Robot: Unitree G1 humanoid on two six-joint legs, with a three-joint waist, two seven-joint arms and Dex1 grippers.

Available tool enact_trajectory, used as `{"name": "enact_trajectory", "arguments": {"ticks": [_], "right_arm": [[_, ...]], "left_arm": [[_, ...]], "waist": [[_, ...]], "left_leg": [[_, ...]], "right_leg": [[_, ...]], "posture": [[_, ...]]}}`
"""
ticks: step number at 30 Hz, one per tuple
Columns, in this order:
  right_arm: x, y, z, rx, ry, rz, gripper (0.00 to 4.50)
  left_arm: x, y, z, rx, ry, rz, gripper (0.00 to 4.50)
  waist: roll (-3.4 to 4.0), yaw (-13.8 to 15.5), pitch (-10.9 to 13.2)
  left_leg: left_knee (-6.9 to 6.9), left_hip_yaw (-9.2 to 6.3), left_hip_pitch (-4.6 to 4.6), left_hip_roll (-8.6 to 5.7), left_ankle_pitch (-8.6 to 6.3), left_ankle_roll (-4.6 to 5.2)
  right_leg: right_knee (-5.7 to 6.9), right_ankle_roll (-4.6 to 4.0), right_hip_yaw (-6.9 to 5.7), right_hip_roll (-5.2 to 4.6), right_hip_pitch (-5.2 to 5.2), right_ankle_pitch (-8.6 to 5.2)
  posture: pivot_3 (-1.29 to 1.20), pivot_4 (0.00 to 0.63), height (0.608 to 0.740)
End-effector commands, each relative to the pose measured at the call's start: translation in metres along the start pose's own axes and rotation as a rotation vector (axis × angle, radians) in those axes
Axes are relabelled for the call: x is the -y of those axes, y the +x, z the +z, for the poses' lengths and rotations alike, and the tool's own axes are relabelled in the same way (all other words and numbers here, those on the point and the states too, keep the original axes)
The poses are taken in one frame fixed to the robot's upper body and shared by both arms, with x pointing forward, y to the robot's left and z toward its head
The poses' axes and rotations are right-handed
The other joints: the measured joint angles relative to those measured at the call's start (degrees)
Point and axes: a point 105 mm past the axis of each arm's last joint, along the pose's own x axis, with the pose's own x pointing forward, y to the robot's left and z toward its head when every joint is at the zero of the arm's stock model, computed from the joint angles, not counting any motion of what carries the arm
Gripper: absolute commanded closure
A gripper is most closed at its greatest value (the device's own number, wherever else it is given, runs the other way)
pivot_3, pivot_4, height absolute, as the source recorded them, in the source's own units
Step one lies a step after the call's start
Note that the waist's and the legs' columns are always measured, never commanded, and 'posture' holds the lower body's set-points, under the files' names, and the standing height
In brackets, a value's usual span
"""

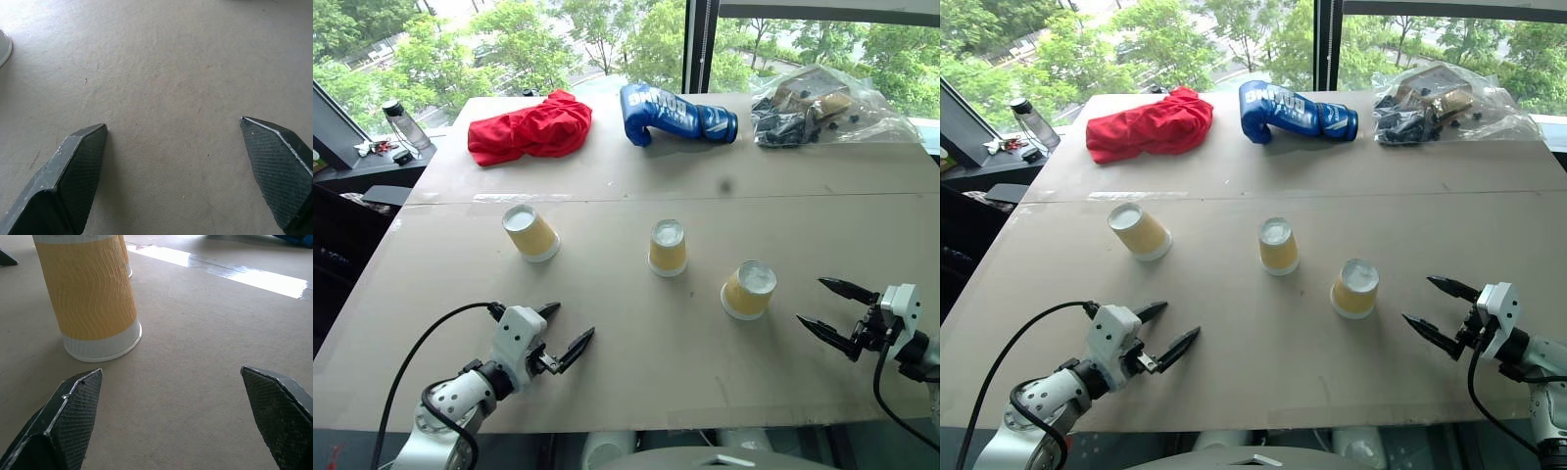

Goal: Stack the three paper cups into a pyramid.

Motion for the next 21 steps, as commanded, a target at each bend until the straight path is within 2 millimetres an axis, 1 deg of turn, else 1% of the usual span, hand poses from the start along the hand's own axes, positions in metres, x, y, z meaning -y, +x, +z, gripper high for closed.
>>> {"name": "enact_trajectory", "arguments": {"ticks": [1, 21], "right_arm": [[0.0040, -0.0027, 0.0081, 0.017, -0.028, 0.006, 0.00], [0.0040, -0.0048, 0.0038, 0.014, -0.028, 0.011, 0.00]], "left_arm": [[0.0062, -0.0050, -0.0160, -0.058, -0.039, -0.010, 0.06], [0.0053, -0.0025, -0.0166, -0.040, -0.032, -0.029, 0.06]], "waist": [[0.00, 0.0, 0.0], [-0.04, 0.1, 0.0]], "left_leg": [[0.00, 0.00, 0.00, 0.00, 0.00, 0.00], [0.00, 0.00, 0.00, -0.02, 0.00, 0.00]], "right_leg": [[0.00, 0.00, 0.00, 0.00, 0.00, 0.00], [-0.01, 0.00, 0.00, 0.00, 0.00, 0.00]], "posture": [[0.00, 0.150, 0.740], [0.00, 0.150, 0.740]]}}
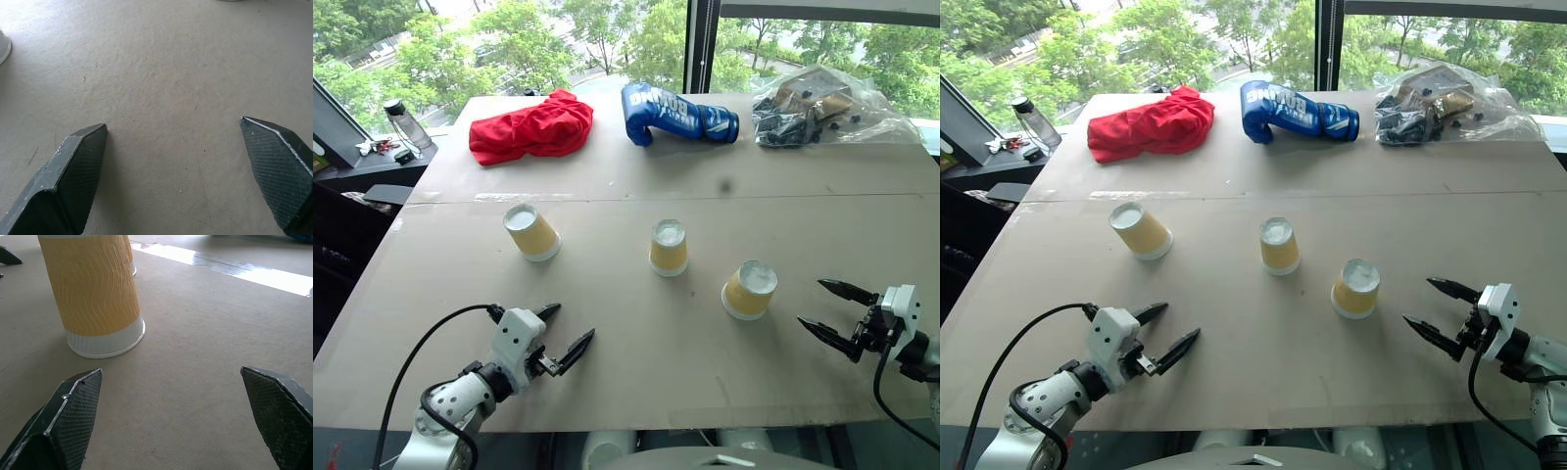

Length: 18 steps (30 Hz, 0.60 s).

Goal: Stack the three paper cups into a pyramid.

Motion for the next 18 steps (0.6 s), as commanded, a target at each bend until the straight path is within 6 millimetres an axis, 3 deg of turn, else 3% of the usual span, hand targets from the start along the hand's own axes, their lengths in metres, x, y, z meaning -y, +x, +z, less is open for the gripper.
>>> {"name": "enact_trajectory", "arguments": {"ticks": [1, 8, 18], "right_arm": [[0.003, -0.003, 0.007, 0.016, -0.033, -0.009, 0.00], [-0.005, 0.003, 0.013, 0.027, -0.037, 0.033, 0.00], [-0.036, 0.028, 0.030, 0.068, -0.031, 0.151, 0.00]], "left_arm": [[0.004, -0.001, -0.015, -0.058, -0.034, -0.016, 0.06], [0.003, 0.001, -0.010, -0.042, -0.019, -0.024, 0.06], [0.009, 0.007, 0.034, 0.098, 0.040, -0.192, 0.06]], "waist": [[0.00, 0.0, 0.0], [0.00, 0.1, 0.0], [-0.43, 0.1, 0.3]], "left_leg": [[0.00, 0.00, 0.00, 0.00, 0.00, 0.00], [0.00, 0.00, 0.00, 0.00, 0.00, 0.00], [0.01, -0.08, -0.10, 0.00, 0.00, 0.00]], "right_leg": [[0.00, 0.00, 0.00, 0.00, 0.00, 0.00], [0.00, 0.01, -0.01, 0.00, 0.00, 0.01], [0.00, 0.08, -0.10, 0.00, -0.05, 0.05]], "posture": [[0.00, 0.150, 0.740], [0.00, 0.150, 0.740], [0.00, 0.150, 0.740]]}}
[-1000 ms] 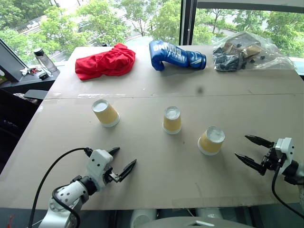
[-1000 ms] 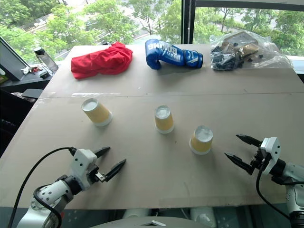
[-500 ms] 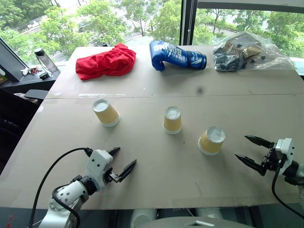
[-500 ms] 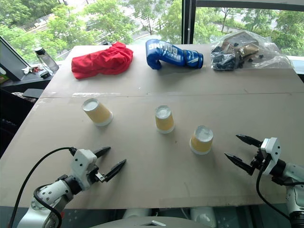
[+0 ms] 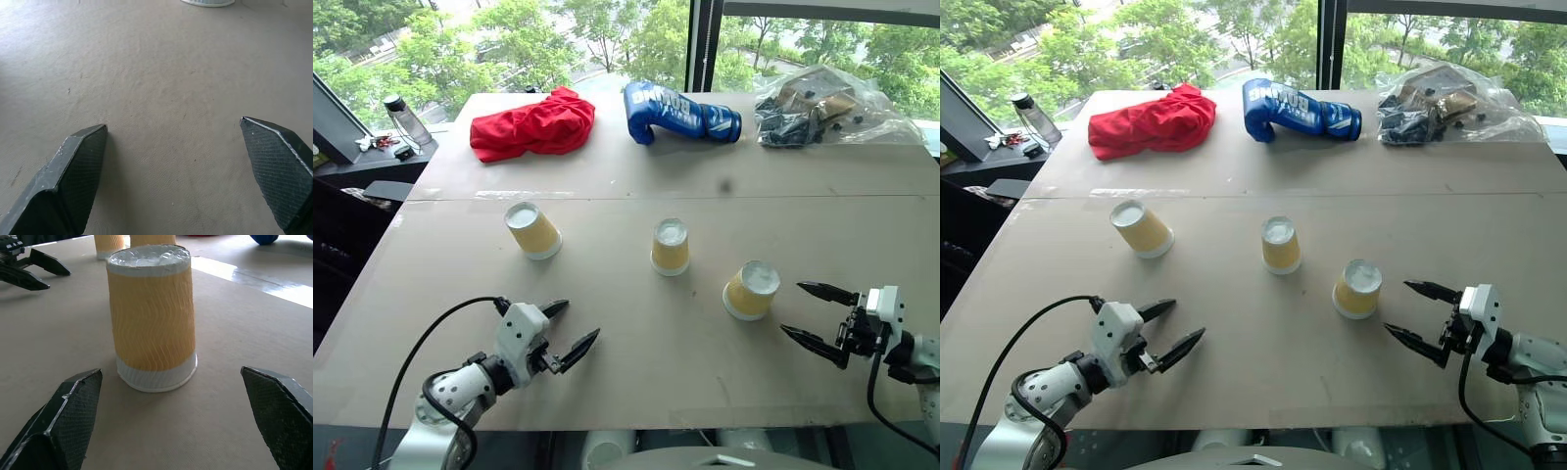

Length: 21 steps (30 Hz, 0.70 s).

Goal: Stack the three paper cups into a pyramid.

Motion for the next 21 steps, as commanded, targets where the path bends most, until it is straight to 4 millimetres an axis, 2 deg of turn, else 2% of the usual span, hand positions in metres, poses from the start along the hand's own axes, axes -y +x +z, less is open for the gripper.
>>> {"name": "enact_trajectory", "arguments": {"ticks": [1, 3, 11, 16, 21], "right_arm": [[-0.005, 0.010, 0.015, 0.050, -0.025, 0.019, 0.00], [-0.008, 0.016, 0.020, 0.066, -0.038, 0.035, 0.00], [-0.012, 0.033, 0.033, 0.101, -0.051, 0.056, 0.00], [-0.008, 0.044, 0.042, 0.134, -0.029, 0.027, 0.00], [-0.006, 0.049, 0.039, 0.113, -0.039, 0.019, 0.00]], "left_arm": [[0.009, 0.002, 0.029, 0.088, 0.016, -0.124, 0.06], [0.016, 0.002, 0.049, 0.132, 0.036, -0.234, 0.06], [0.026, -0.004, 0.106, 0.235, 0.082, -0.437, 0.06], [0.030, -0.004, 0.126, 0.256, 0.117, -0.492, 0.06], [0.031, -0.003, 0.134, 0.259, 0.131, -0.510, 0.06]], "waist": [[-0.07, 0.0, 0.0], [-0.14, 0.0, 0.1], [-0.19, -0.1, 0.2], [-0.23, 0.0, 0.2], [-0.26, 0.0, 0.2]], "left_leg": [[0.00, 0.00, -0.02, 0.00, 0.00, 0.00], [0.02, -0.07, -0.10, 0.00, 0.00, 0.00], [0.06, -0.19, -0.23, -0.01, 0.01, -0.01], [0.09, -0.23, -0.27, -0.03, 0.01, -0.01], [0.13, -0.24, -0.29, -0.03, 0.01, -0.01]], "right_leg": [[0.00, 0.00, -0.01, -0.02, -0.01, 0.00], [0.00, 0.04, -0.09, -0.02, -0.06, 0.02], [-0.04, 0.09, -0.24, 0.01, -0.09, 0.05], [-0.04, 0.13, -0.29, 0.26, -0.09, 0.07], [-0.02, 0.16, -0.36, 0.46, -0.11, 0.08]], "posture": [[0.00, 0.150, 0.740], [0.00, 0.150, 0.740], [0.00, 0.150, 0.740], [0.00, 0.150, 0.740], [0.00, 0.150, 0.740]]}}
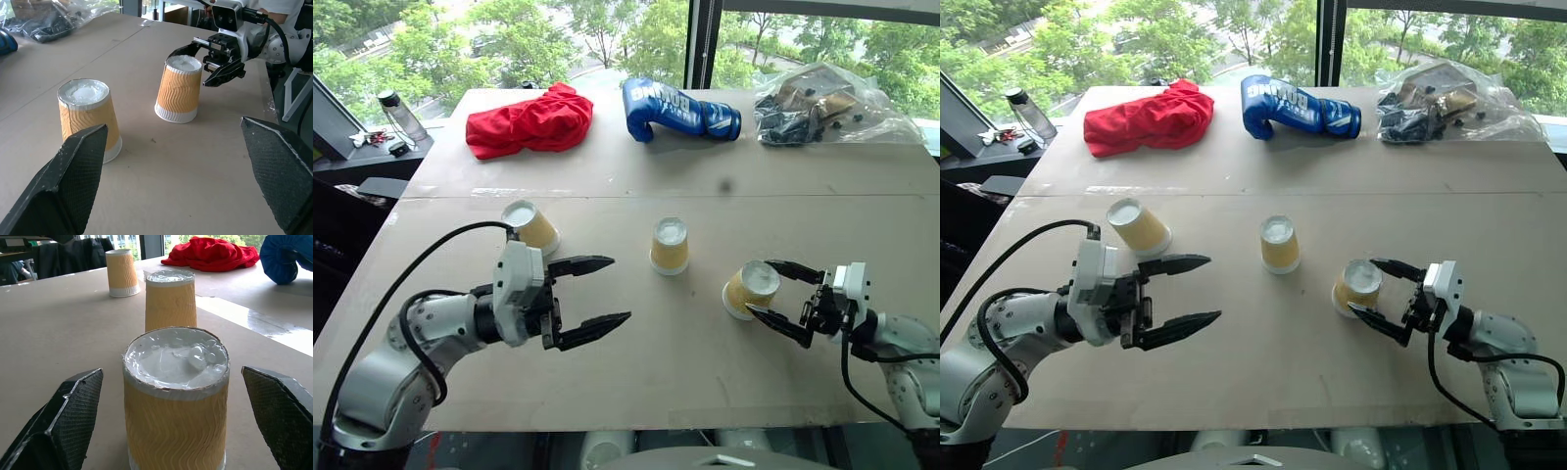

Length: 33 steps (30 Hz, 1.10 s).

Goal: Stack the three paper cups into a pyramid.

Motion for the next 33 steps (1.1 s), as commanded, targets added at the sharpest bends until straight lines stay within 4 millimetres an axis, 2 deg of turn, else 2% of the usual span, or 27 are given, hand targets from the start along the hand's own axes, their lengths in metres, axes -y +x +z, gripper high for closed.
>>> {"name": "enact_trajectory", "arguments": {"ticks": [1, 7, 8, 9, 10, 12, 14, 22, 28, 33], "right_arm": [[0.000, 0.004, 0.006, 0.010, -0.026, 0.002, 0.00], [-0.001, 0.004, 0.002, 0.004, -0.020, 0.023, 0.00], [-0.001, 0.004, 0.002, 0.009, -0.018, 0.025, 0.42], [-0.001, 0.004, 0.002, 0.013, -0.014, 0.028, 0.53], [-0.001, 0.004, 0.003, 0.016, -0.012, 0.032, 0.82], [0.000, 0.004, 0.003, 0.023, -0.012, 0.036, 1.85], [0.003, 0.005, 0.004, 0.033, -0.021, 0.026, 2.42], [0.035, 0.016, 0.015, 0.087, -0.040, -0.090, 2.42], [0.074, 0.042, 0.009, -0.037, -0.041, -0.249, 2.42], [0.080, 0.054, 0.012, -0.011, -0.009, -0.234, 2.42]], "left_arm": [[0.005, 0.002, 0.012, 0.016, 0.033, -0.031, 0.06], [0.005, 0.005, 0.011, -0.003, 0.040, -0.041, 0.06], [0.006, 0.005, 0.011, -0.005, 0.042, -0.043, 0.00], [0.006, 0.006, 0.012, -0.004, 0.044, -0.044, 0.00], [0.005, 0.006, 0.013, -0.003, 0.046, -0.044, 0.00], [0.005, 0.007, 0.014, 0.000, 0.048, -0.045, 0.00], [0.006, 0.008, 0.017, 0.007, 0.053, -0.049, 0.00], [0.000, 0.017, 0.026, 0.025, 0.054, -0.052, 0.00], [-0.008, 0.028, 0.030, 0.047, 0.052, -0.037, 0.00], [-0.015, 0.026, 0.032, 0.042, 0.056, -0.014, 0.00]], "waist": [[-0.02, 0.0, 0.0], [-0.02, 0.0, 0.0], [-0.02, 0.0, 0.0], [-0.02, 0.0, 0.0], [-0.02, 0.0, 0.0], [-0.03, 0.0, 0.0], [-0.03, 0.0, 0.0], [-0.04, 0.0, 0.0], [-0.05, -0.1, 0.1], [-0.05, -0.1, 0.1]], "left_leg": [[0.01, 0.00, 0.00, 0.00, 0.00, 0.00], [0.03, 0.00, 0.01, 0.03, 0.00, 0.00], [0.04, 0.00, 0.01, 0.03, 0.00, 0.00], [0.05, 0.00, 0.01, 0.04, 0.00, 0.00], [0.05, 0.00, 0.01, 0.04, 0.00, 0.00], [0.07, 0.00, 0.01, 0.04, 0.00, 0.00], [0.08, 0.00, 0.01, 0.04, 0.00, 0.00], [0.16, 0.01, 0.02, 0.06, 0.01, -0.01], [0.29, 0.08, -0.04, 0.07, 0.02, -0.04], [0.48, 0.14, -0.44, 0.08, 0.15, -0.25]], "right_leg": [[0.00, 0.00, -0.03, 0.02, 0.00, 0.00], [0.04, 0.01, -0.06, 0.13, -0.01, 0.00], [0.05, 0.01, -0.06, 0.14, -0.01, 0.00], [0.06, 0.01, -0.05, 0.16, -0.01, 0.00], [0.07, 0.01, -0.05, 0.16, -0.01, 0.00], [0.08, 0.01, -0.04, 0.18, -0.01, 0.00], [0.08, 0.01, -0.04, 0.18, -0.01, 0.00], [0.19, 0.01, 0.01, 0.26, -0.02, 0.00], [0.40, 0.01, 0.11, 0.33, -0.18, 0.01], [0.82, 0.03, 0.24, 0.48, -0.72, 0.00]], "posture": [[0.00, 0.150, 0.740], [0.00, 0.150, 0.740], [0.00, 0.150, 0.740], [0.00, 0.150, 0.740], [0.00, 0.150, 0.740], [0.00, 0.150, 0.740], [0.00, 0.150, 0.740], [0.00, 0.150, 0.740], [0.00, 0.150, 0.740], [0.00, 0.150, 0.740]]}}
